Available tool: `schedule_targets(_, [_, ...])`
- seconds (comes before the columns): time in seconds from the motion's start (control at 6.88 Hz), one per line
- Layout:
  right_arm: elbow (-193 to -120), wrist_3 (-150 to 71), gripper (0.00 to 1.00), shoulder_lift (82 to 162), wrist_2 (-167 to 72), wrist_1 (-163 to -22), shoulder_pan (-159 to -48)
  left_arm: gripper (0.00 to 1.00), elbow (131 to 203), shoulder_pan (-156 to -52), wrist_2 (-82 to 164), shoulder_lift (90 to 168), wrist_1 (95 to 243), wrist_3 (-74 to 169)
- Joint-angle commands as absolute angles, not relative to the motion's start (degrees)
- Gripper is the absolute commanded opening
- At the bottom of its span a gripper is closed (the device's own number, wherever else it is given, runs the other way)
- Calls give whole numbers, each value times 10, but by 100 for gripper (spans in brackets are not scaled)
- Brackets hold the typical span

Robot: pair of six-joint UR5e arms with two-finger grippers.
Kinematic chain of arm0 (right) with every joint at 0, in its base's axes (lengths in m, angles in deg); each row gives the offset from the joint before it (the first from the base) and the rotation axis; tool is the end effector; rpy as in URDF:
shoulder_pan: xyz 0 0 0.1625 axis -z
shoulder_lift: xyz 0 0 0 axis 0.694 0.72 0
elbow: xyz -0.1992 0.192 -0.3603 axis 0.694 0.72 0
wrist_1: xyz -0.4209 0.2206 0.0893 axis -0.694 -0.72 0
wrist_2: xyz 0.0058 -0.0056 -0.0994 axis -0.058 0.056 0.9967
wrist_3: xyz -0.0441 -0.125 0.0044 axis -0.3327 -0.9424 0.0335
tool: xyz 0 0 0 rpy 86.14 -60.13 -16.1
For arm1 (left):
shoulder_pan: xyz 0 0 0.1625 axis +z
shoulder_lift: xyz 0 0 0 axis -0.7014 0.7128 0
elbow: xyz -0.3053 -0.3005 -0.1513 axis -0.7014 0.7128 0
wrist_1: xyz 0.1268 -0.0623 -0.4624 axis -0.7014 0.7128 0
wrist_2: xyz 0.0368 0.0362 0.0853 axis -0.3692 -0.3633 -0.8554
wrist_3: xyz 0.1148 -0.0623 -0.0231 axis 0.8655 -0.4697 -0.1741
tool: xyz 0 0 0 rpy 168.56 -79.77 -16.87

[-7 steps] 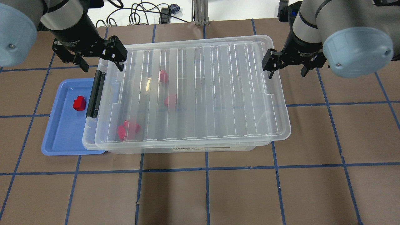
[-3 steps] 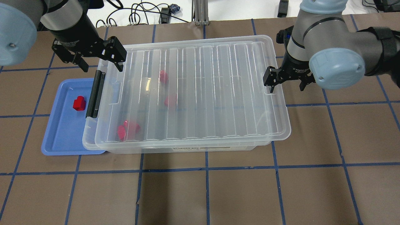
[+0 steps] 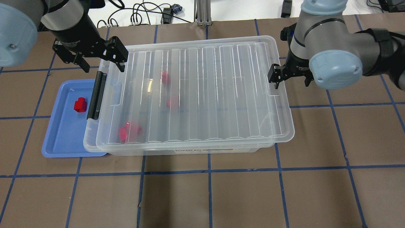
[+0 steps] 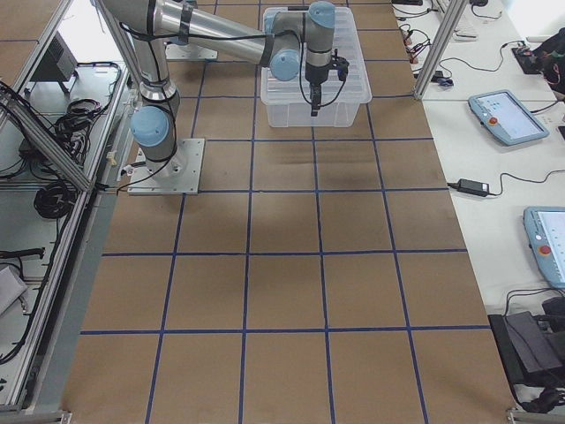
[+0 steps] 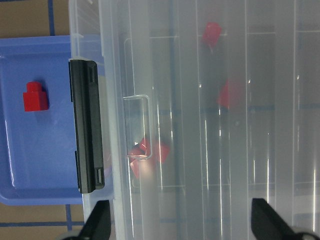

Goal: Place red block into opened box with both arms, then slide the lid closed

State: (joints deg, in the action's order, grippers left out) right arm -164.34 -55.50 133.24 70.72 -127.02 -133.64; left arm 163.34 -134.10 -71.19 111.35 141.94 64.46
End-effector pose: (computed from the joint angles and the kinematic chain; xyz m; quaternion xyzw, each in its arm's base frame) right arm 0.1177 -0.6130 0.3219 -0.0073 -0.9988 0.0114 0.0461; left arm -0.1270 -0.5853 0.4966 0.0144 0.9997 -0.0188 0.0076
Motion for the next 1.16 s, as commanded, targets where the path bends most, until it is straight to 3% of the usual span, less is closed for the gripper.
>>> schedule_targets(0.0, [-1643,-556,100,1326,709,-1283,-1337,100,1633,-1340,-712,1114,1419,645])
schedule_targets(1.02, [-1643,-571,100,1333,766,-1233,-1246,100,1634,-1340,-712,1112,1419,645])
